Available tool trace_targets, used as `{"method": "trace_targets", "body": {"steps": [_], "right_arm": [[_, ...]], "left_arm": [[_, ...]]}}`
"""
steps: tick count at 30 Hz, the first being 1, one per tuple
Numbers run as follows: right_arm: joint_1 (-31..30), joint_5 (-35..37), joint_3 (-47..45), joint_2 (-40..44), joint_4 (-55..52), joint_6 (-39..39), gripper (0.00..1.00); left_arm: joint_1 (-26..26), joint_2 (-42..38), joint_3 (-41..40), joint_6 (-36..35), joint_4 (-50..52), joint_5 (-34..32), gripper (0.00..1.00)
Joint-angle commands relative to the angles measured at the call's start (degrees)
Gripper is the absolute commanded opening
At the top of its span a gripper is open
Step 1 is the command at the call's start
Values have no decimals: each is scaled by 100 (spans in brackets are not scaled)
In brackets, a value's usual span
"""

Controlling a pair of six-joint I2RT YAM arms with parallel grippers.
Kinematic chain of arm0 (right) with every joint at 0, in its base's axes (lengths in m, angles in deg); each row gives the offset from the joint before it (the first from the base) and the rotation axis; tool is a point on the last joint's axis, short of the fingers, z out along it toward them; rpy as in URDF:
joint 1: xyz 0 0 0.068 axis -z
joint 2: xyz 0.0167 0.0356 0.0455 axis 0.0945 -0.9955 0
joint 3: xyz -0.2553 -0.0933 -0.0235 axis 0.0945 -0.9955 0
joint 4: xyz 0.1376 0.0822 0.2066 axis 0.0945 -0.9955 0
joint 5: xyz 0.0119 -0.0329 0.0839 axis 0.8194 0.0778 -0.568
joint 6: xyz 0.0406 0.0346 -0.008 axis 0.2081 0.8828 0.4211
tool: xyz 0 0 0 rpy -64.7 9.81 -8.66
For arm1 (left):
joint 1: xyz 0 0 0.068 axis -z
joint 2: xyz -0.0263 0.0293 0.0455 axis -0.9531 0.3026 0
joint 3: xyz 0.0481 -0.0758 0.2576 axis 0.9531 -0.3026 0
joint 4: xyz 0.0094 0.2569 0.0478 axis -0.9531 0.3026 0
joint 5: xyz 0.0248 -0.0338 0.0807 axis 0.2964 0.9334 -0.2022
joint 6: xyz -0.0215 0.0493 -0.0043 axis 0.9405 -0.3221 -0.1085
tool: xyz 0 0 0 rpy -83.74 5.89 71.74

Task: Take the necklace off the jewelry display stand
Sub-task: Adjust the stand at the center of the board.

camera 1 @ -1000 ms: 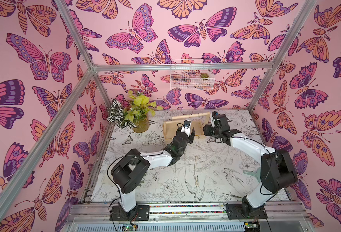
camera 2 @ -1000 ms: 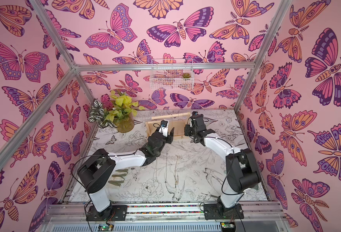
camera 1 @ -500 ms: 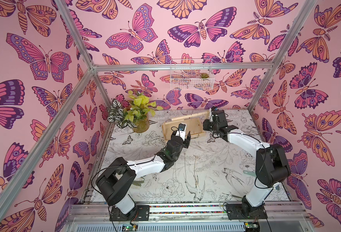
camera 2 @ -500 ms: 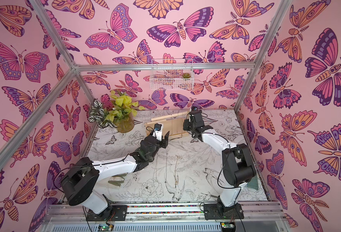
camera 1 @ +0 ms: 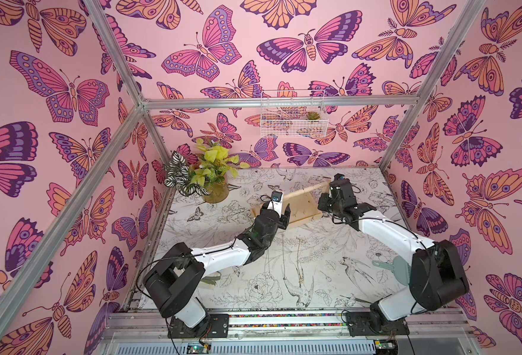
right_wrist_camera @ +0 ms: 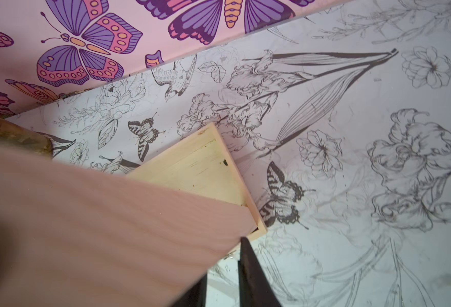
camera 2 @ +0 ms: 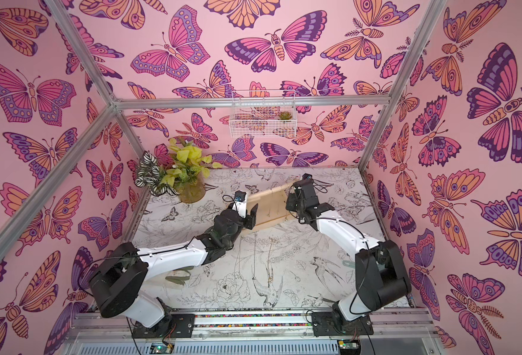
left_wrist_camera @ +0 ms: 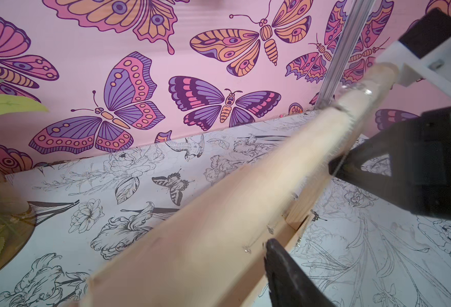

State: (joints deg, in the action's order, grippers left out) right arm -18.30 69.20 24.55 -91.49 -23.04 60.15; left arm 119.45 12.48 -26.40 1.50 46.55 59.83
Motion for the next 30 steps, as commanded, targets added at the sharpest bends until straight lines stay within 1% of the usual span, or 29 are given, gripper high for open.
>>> {"method": "trace_targets", "body": {"steps": [1,3,4,6,9,10,13,15,17,20,23,26,30], "right_arm": [[-360,404,79,361,-34,792,12],[-545,742,17,432,-80,1208,12],[-671,1037,-1,447,-85,1391,11],[-892,1474,58,400,-184,1512,11],[-1059,1654,258,269,-403,1553,11],[-1087,1687,317,247,-452,1556,14],[-1097,1936,423,269,-741,1581,26],[-1094,2392,425,370,-1088,1735,28],[-1069,2648,302,522,-1101,1650,29],[-945,2582,162,720,-1051,1385,29],[-868,2539,119,852,-1100,1101,29],[-818,2438,70,960,-1092,760,30],[-775,2186,-45,1041,-999,365,29]], "left_arm": [[57,-245,-195,126,70,43,62],[66,-337,-249,158,75,54,61],[71,-393,-282,169,87,60,61],[81,-491,-349,198,89,61,62],[105,-700,-491,206,117,57,61],[107,-786,-533,211,137,51,62],[109,-1003,-624,219,262,20,62],[107,-1095,-635,203,379,3,62],[105,-1144,-630,161,477,-42,62],[70,-1122,-583,73,557,-89,62],[-105,-1064,-416,65,843,-13,61],[-429,-982,-233,116,1119,247,58],[-826,-769,-46,87,1189,533,57]]}}
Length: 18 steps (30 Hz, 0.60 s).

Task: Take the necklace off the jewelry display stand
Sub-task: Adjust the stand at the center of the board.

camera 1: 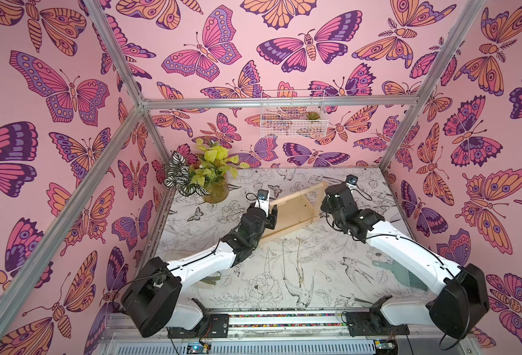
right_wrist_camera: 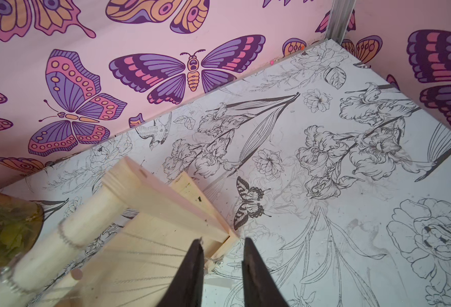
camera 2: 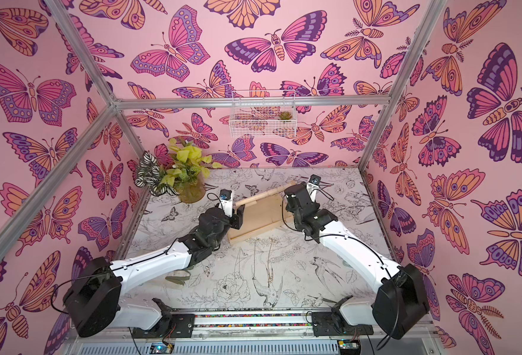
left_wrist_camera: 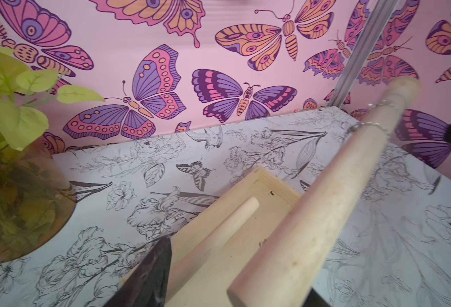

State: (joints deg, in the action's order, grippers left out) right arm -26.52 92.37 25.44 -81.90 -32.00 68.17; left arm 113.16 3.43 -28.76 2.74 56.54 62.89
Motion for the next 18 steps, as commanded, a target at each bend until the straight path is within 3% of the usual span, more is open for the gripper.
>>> {"method": "trace_targets", "body": {"steps": [1,9,18], "right_arm": [[61,-177,-169,94,-64,-531,29],[579,-940,-189,-211,-108,-692,30],[830,-1334,-361,-132,-33,-957,31]], "left_arm": [[-254,206,262,-91,206,264,57],[-632,827,927,-308,473,651,57],[-1116,1582,1560,-335,515,978,55]]}}
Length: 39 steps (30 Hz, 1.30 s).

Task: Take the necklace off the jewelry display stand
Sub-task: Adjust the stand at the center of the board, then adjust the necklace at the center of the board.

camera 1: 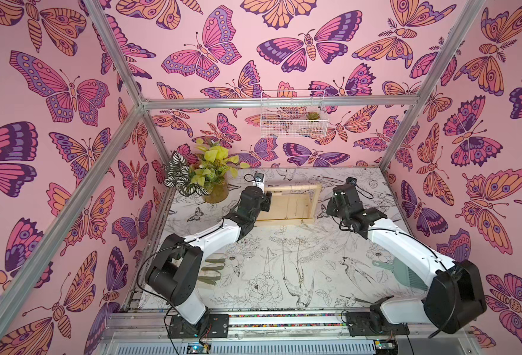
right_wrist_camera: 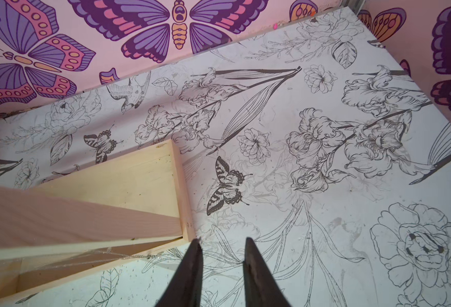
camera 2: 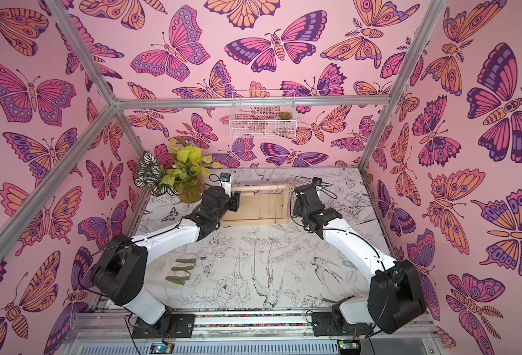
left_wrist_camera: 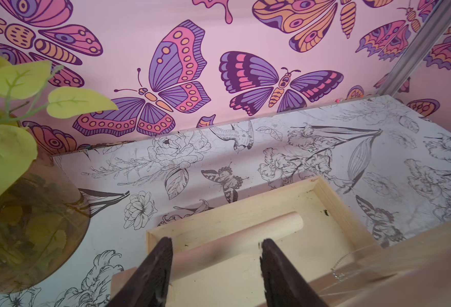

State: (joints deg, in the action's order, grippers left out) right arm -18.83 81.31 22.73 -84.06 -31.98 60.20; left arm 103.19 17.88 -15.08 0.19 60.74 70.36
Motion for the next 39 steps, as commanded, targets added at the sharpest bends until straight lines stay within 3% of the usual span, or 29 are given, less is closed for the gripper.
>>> {"method": "trace_targets", "body": {"steps": [1,7,11,17,22,26,31,36,39], "right_arm": [[69,-265,-130,119,-10,-186,31],[86,-344,-336,263,40,-246,30],[97,-469,-474,308,66,-242,31],[91,-808,-594,270,71,-206,31],[96,-1048,-594,205,15,-204,31],[72,-1824,-647,140,84,-639,28],[-773,-3075,-760,-38,160,-1089,25],[-1739,-3106,-434,-692,-71,-863,24],[-2002,-3095,-266,-1065,-30,-703,23]], "left_arm": [[-166,201,263,-95,93,309,55],[-355,485,699,-134,327,569,54],[-365,328,575,-33,371,656,54],[-307,-291,-46,345,365,969,61],[-110,-1111,-772,498,477,1151,75],[216,-1818,-1453,857,869,1056,74],[525,-2846,-2202,1309,1398,922,71],[534,-3741,-2774,1714,1853,831,69],[540,-4100,-3070,1876,1936,760,68]]}}
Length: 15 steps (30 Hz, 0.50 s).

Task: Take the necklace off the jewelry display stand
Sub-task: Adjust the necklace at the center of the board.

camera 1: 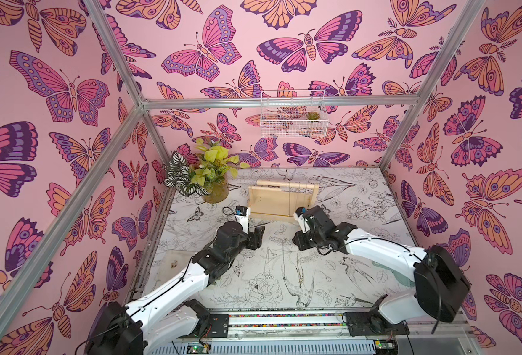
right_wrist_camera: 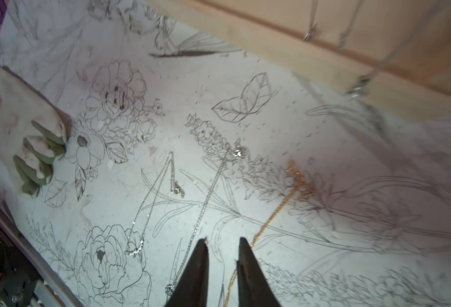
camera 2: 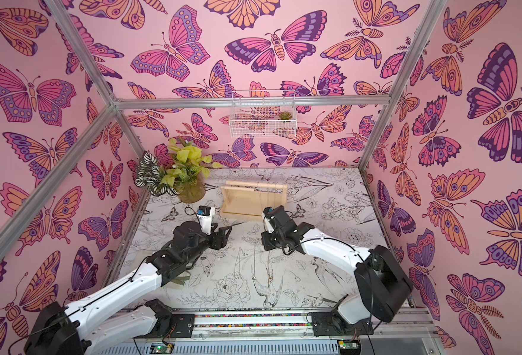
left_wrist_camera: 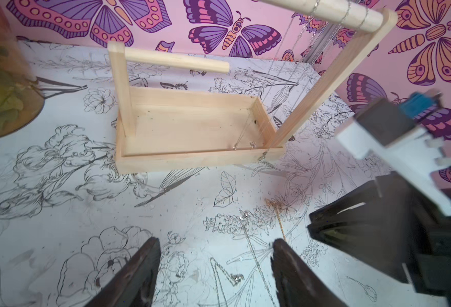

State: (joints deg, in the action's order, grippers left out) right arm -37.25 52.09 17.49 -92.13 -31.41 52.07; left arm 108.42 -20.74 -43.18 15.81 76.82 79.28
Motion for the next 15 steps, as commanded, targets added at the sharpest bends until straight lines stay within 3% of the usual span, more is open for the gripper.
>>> {"method": "trace_targets", "body": {"steps": [1,4,15], "right_arm": [[-228,-218,306,-464,-47,147,21],[-507,-381,604,-867,-188,107,12],[-984,-592,1337,-1905,-379,361,10]], "left_arm": [[12,-300,-324,336,336,-169,68],[9,-373,-421,386,380,-258,68],[9,-319,-448,325,345,-188,69]]}}
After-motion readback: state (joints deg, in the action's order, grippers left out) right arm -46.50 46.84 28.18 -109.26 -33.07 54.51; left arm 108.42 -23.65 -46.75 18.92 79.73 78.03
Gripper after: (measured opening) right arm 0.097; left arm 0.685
